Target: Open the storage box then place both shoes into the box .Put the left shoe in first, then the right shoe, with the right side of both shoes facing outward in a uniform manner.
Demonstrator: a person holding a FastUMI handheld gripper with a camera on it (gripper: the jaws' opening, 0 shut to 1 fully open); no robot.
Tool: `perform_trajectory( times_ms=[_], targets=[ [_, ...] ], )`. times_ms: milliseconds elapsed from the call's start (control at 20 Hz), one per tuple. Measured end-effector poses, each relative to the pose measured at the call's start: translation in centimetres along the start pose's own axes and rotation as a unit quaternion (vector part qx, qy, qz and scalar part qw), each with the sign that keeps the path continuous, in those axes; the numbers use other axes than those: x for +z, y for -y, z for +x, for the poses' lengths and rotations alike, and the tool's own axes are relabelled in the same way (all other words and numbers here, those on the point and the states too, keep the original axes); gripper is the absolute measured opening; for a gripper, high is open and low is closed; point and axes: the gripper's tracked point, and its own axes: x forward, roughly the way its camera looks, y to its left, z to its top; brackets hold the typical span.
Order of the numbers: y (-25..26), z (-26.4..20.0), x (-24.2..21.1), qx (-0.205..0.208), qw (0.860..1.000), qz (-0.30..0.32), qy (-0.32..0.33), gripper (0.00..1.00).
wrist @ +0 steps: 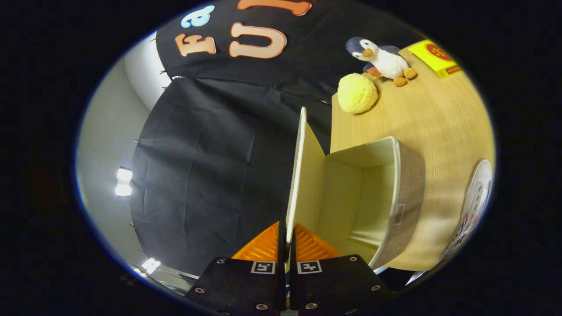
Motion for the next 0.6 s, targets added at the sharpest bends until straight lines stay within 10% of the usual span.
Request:
perform_trajectory(
  times_ms=[600],
  targets=[
    [-8.6, 12.2, -0.7, 0.012, 0.999, -0.033, -0.040, 0.06]
  ],
)
